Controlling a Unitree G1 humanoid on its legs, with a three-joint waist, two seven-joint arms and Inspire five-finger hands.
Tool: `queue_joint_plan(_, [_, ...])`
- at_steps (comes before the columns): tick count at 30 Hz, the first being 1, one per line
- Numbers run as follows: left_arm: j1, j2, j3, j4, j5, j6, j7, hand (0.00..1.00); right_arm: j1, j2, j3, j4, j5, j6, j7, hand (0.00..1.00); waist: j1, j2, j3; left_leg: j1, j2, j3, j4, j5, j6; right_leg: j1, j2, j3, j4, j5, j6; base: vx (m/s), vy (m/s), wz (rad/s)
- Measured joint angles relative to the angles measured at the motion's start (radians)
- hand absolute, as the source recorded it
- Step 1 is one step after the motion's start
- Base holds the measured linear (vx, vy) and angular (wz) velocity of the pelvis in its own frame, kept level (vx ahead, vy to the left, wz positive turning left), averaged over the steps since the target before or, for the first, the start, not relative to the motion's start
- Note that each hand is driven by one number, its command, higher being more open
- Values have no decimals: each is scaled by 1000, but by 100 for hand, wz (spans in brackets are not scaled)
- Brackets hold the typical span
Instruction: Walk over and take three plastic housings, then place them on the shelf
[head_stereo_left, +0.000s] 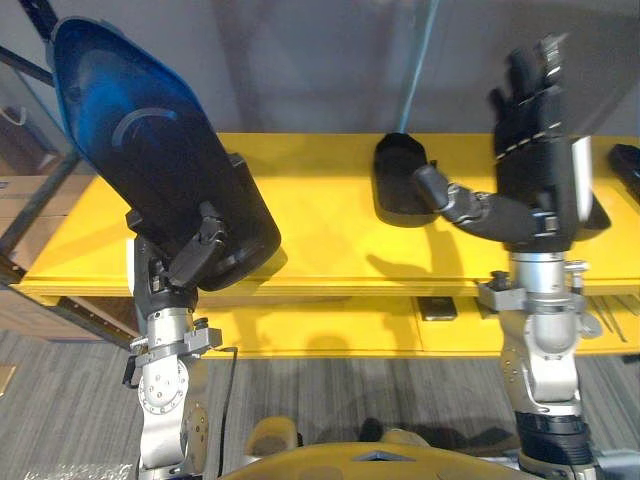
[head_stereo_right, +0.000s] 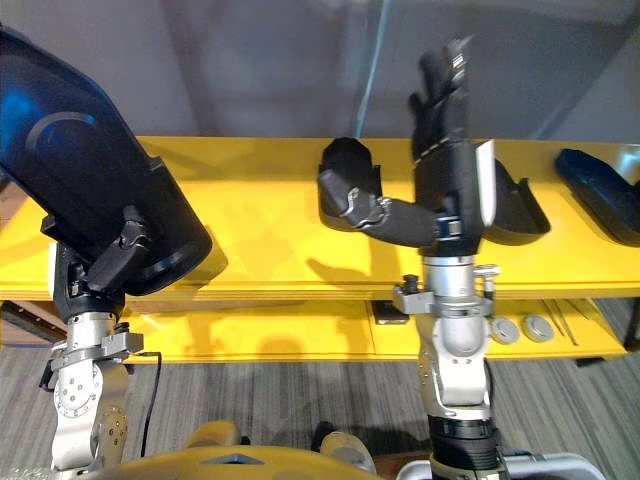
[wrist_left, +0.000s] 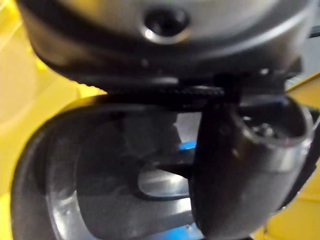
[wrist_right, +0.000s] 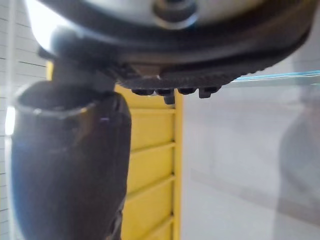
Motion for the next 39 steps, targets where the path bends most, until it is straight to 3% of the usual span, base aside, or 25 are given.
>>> queue_joint_plan(1, [0, 0, -6, 0, 0, -1, 1, 0, 0, -4, -23, -4, 5, -2, 1, 100, -10, 17, -10, 2, 21, 7, -83, 44, -14, 0, -9, -2, 3, -3, 10, 43, 190, 4])
queue_joint_plan(2, [-3, 0, -15, 1, 1, -1, 1, 0, 2, -11, -42, -4, 7, -1, -2, 100, -18, 43, -22, 19, 40, 11, -179, 136, -28, -6, -16, 3, 15, -10, 42, 59, 232, -6])
queue_joint_plan(3, [-5, 1, -20, 2, 1, -1, 0, 0, 5, -9, -51, -2, 7, -1, -3, 100, -19, 50, -26, 29, 40, 27, -201, 178, -71, -8, -24, 13, 25, -14, 53, 148, 331, -26])
queue_joint_plan(5, [-33, 17, -21, 6, 21, -1, -2, 0, 30, 1, -53, 0, 4, 1, -24, 100, -35, 30, -32, 78, -30, 70, -287, 203, -37, -10, -82, 51, 13, 10, 90, 170, 301, -23])
queue_joint_plan(8, [-77, 61, -15, 6, 36, 2, -44, 0, 49, 7, -51, 1, 6, 1, -28, 100, -48, 22, -32, 108, -85, 98, -351, 222, -12, -8, -126, 69, -23, 41, 127, 90, 182, -9])
queue_joint_plan(13, [-106, 153, -8, -5, 53, 36, -166, 0, 50, 39, -51, 1, 4, 1, -28, 100, -58, 20, -33, 151, -99, 111, -397, 224, -13, 15, -133, 80, -45, 46, 133, 66, 46, -8])
queue_joint_plan(17, [-132, 180, 1, -9, -53, 172, -295, 0, 58, 39, -50, 1, 5, 29, -10, 100, -72, 18, -35, 177, -96, 131, -440, 235, -19, 13, -125, 98, -48, 46, 133, 21, -6, -17])
queue_joint_plan(18, [-152, 189, -5, 3, -86, 250, -325, 0, 67, 39, -49, 2, 6, 45, -5, 100, -73, 18, -35, 191, -95, 144, -457, 239, -20, 11, -121, 111, -49, 47, 133, 3, 7, -21])
queue_joint_plan(19, [-160, 197, -11, 15, -102, 278, -332, 0, 70, 39, -48, 4, 6, 50, 0, 100, -74, 18, -36, 193, -95, 146, -463, 241, -20, 12, -120, 112, -50, 47, 133, -3, 10, -16])
queue_joint_plan(20, [-194, 223, -36, 63, -149, 344, -339, 0, 74, 39, -47, 11, 6, 58, 12, 100, -86, 18, -37, 195, -96, 153, -476, 246, -21, 11, -119, 112, -53, 47, 133, -8, 6, -3])
queue_joint_plan(23, [-247, 243, -69, 192, -209, 439, -311, 0, 74, 30, -24, 14, 7, 93, 40, 100, -102, 18, -37, 214, -95, 178, -510, 262, -23, 2, -110, 137, -64, 55, 133, 3, 8, -18])
queue_joint_plan(27, [-294, 245, -78, 333, -248, 490, -237, 0, 74, 10, -8, 19, 31, 115, 83, 100, -121, 18, -37, 226, -90, 200, -522, 264, -27, -6, -102, 160, -65, 58, 132, 7, -1, -22])
queue_joint_plan(34, [-446, 251, -70, 523, -332, 469, -111, 0, 65, -18, 30, 38, 155, 164, 189, 100, -141, 20, -39, 227, -91, 209, -522, 268, -27, -12, -101, 172, -63, 60, 134, -28, 3, -4])
queue_joint_plan(39, [-481, 251, -70, 576, -332, 441, -71, 0, 69, -12, 68, 88, 132, 173, 113, 100, -155, 32, -38, 226, -94, 218, -540, 282, -25, -31, -99, 188, -61, 66, 136, -35, 4, -7])
